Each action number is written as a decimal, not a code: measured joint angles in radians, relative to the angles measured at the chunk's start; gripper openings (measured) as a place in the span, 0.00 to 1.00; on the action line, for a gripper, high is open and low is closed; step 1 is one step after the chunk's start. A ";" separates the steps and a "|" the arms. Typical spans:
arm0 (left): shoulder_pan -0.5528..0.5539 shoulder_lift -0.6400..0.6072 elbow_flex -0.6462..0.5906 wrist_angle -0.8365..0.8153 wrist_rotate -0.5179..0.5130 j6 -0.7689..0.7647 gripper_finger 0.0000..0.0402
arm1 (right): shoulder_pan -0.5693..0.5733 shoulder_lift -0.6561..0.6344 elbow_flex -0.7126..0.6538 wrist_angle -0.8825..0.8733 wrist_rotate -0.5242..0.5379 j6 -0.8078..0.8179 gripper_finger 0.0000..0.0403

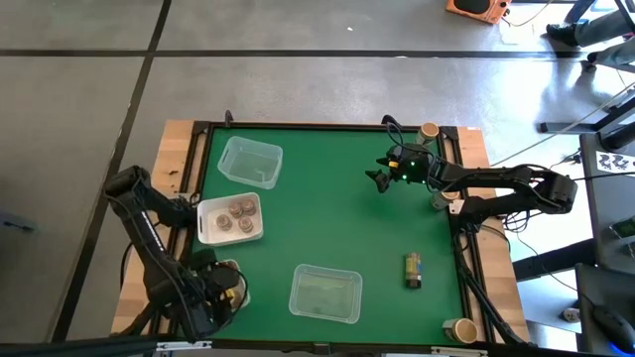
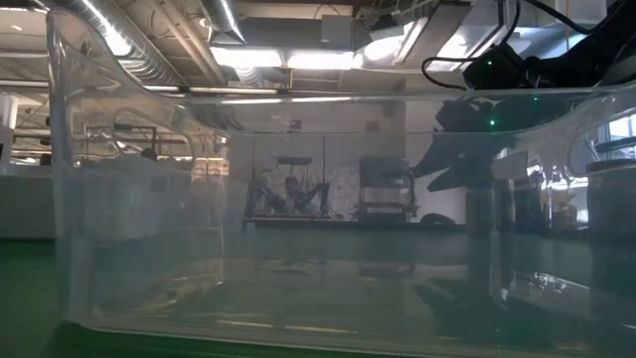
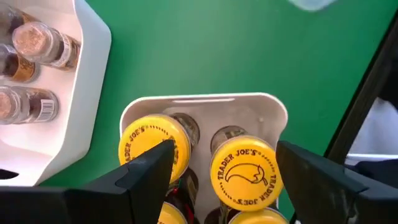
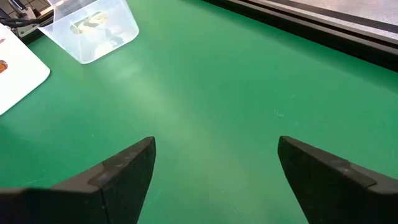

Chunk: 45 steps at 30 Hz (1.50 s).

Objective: Sort spices by type
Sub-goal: Put the black spice bottle into the top transparent bin

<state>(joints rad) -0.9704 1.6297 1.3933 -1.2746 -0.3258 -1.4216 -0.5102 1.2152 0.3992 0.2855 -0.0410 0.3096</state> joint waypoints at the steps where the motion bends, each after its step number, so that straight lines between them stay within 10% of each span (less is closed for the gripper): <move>1: 0.003 -0.007 0.000 0.002 -0.010 0.001 0.69 | 0.000 0.000 0.000 0.000 0.000 0.000 0.84; 25: 0.426 -0.062 -0.025 0.296 -0.076 0.943 0.70 | 0.000 0.000 0.002 0.001 -0.066 -0.101 0.84; 33: 0.569 -0.281 -0.355 0.611 -0.055 1.049 0.70 | 0.000 0.000 0.168 -0.148 -0.092 -0.164 0.84; 45: 0.831 -0.575 -0.919 1.353 -0.040 1.221 0.70 | -0.001 -0.001 0.520 -0.778 0.409 -0.195 0.84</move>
<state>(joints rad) -0.1390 1.0545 0.4739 0.0783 -0.3660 -0.2001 -0.5114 1.2144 0.9188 -0.4930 0.3676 0.1151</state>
